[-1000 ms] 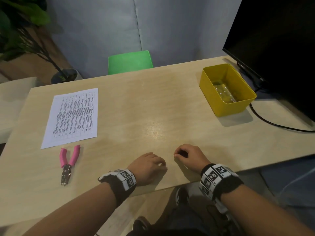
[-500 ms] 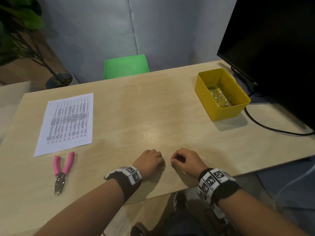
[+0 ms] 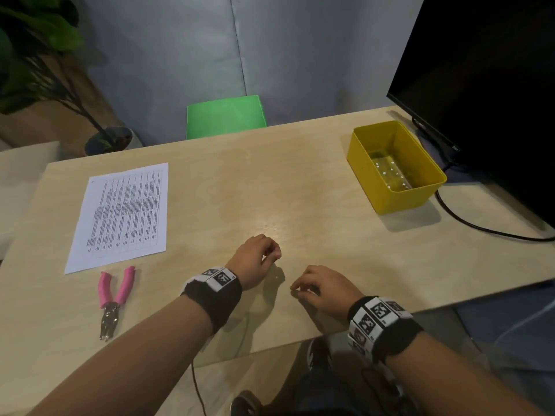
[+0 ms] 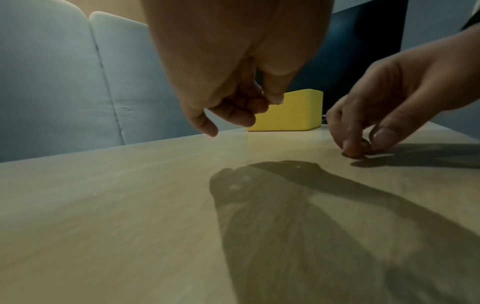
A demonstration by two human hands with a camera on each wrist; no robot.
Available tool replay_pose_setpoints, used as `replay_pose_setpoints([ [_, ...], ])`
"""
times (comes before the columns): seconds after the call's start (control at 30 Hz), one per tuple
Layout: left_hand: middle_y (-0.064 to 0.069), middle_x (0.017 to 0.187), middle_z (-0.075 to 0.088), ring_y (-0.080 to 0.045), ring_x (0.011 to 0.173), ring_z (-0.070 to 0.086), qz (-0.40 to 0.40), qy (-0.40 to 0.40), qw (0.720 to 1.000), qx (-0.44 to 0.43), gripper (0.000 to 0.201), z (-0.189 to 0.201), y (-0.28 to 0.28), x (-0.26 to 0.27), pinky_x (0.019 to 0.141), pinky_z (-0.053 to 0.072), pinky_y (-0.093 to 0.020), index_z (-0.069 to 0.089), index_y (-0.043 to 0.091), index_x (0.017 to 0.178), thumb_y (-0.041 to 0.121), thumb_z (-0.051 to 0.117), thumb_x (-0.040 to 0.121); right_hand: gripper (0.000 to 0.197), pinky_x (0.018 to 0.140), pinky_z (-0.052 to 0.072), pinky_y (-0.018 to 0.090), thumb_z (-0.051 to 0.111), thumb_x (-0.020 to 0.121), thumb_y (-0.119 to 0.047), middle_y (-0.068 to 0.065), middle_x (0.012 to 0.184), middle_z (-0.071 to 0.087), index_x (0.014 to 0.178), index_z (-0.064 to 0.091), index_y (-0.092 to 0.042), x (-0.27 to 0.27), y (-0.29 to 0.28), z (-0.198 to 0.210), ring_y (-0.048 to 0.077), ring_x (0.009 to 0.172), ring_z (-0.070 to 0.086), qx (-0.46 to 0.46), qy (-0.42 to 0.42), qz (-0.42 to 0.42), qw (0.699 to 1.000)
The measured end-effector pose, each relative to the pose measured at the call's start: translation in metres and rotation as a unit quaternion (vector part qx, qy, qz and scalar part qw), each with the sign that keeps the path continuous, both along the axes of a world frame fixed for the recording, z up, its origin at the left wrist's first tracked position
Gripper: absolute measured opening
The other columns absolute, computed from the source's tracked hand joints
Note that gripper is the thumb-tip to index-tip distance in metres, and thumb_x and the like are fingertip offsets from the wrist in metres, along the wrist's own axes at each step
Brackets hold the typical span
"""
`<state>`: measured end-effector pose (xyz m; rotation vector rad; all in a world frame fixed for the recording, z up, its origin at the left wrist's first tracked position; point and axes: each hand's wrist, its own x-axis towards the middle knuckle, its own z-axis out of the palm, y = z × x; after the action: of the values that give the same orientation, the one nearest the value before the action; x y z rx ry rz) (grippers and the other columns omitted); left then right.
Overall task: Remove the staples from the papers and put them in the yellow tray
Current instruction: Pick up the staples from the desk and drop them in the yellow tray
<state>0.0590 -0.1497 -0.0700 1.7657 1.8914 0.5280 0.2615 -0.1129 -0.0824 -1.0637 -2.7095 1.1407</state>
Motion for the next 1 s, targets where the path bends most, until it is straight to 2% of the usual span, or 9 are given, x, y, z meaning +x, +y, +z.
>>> replay_pose_setpoints([
  [0.1,0.000,0.088,0.055,-0.015,0.083,0.049,0.022,-0.043,0.999,-0.004,0.013,0.004,0.002,0.000,0.076,0.038,-0.025,0.060,0.012,0.090,0.018,0.050,0.094,0.021,0.083,0.049,0.027,0.058,0.090,-0.032,-0.004,0.101,0.060,0.106,0.069,-0.024,-0.002,0.003,0.000,0.009,0.088,0.054,-0.026,0.007,-0.037,0.999],
  [0.2,0.000,0.092,0.060,-0.014,0.084,0.053,0.033,-0.081,0.996,-0.008,0.013,0.019,0.013,0.006,0.076,0.038,-0.023,0.059,0.013,0.093,0.019,0.048,0.095,0.017,0.084,0.049,0.025,0.059,0.090,-0.025,-0.005,0.098,0.062,0.103,0.069,-0.023,-0.004,0.013,0.009,0.007,0.087,0.057,-0.054,0.045,-0.108,0.992],
  [0.27,0.000,0.093,0.063,-0.015,0.086,0.055,0.023,-0.101,0.995,-0.002,0.011,0.035,0.028,0.015,0.076,0.040,-0.023,0.058,0.015,0.093,0.019,0.048,0.096,0.015,0.083,0.049,0.025,0.060,0.090,-0.021,-0.004,0.098,0.064,0.101,0.070,-0.022,-0.004,0.025,0.022,0.007,0.086,0.058,-0.049,0.081,-0.146,0.985],
  [0.4,-0.003,0.093,0.066,-0.020,0.088,0.059,-0.014,-0.125,0.992,0.025,0.009,0.074,0.072,0.041,0.079,0.046,-0.030,0.053,0.019,0.089,0.018,0.047,0.096,0.015,0.080,0.047,0.020,0.062,0.089,-0.018,-0.002,0.097,0.068,0.101,0.070,-0.018,0.004,0.063,0.053,0.014,0.088,0.062,-0.022,0.124,-0.206,0.970],
  [0.5,0.000,0.089,0.063,-0.019,0.083,0.057,-0.038,-0.123,0.990,0.051,0.008,0.094,0.109,0.062,0.074,0.043,-0.027,0.053,0.019,0.089,0.016,0.048,0.095,0.014,0.077,0.047,0.022,0.062,0.088,-0.018,0.000,0.094,0.071,0.099,0.071,-0.017,0.019,0.095,0.075,0.016,0.087,0.063,-0.003,0.146,-0.252,0.957],
  [0.6,0.002,0.085,0.060,-0.015,0.076,0.051,-0.037,-0.108,0.991,0.074,0.006,0.101,0.144,0.082,0.069,0.037,-0.022,0.054,0.018,0.089,0.016,0.051,0.093,0.014,0.078,0.049,0.028,0.062,0.088,-0.021,0.003,0.092,0.070,0.099,0.071,-0.018,0.038,0.126,0.091,0.016,0.087,0.062,0.014,0.143,-0.293,0.945],
  [0.73,0.000,0.086,0.059,-0.016,0.076,0.050,-0.020,-0.097,0.992,0.077,0.008,0.101,0.187,0.108,0.069,0.036,-0.024,0.058,0.010,0.094,0.017,0.052,0.093,0.013,0.077,0.046,0.025,0.061,0.088,-0.020,0.000,0.094,0.068,0.098,0.070,-0.019,0.065,0.163,0.098,0.014,0.090,0.060,0.017,0.134,-0.347,0.928],
  [0.87,-0.002,0.087,0.060,-0.018,0.077,0.051,-0.017,-0.088,0.994,0.065,0.006,0.098,0.220,0.134,0.070,0.037,-0.026,0.055,0.013,0.091,0.018,0.053,0.092,0.010,0.078,0.047,0.027,0.060,0.089,-0.020,-0.002,0.095,0.067,0.095,0.068,-0.020,0.085,0.196,0.099,0.015,0.091,0.059,0.025,0.088,-0.363,0.927],
  [1.0,-0.009,0.094,0.065,-0.017,0.078,0.053,-0.032,-0.051,0.997,0.040,0.009,0.095,0.247,0.157,0.070,0.039,-0.027,0.050,0.018,0.084,0.020,0.056,0.091,0.003,0.083,0.052,0.034,0.063,0.086,-0.019,-0.001,0.092,0.066,0.087,0.066,-0.020,0.101,0.223,0.095,0.018,0.092,0.061,0.031,0.047,-0.381,0.923],
])
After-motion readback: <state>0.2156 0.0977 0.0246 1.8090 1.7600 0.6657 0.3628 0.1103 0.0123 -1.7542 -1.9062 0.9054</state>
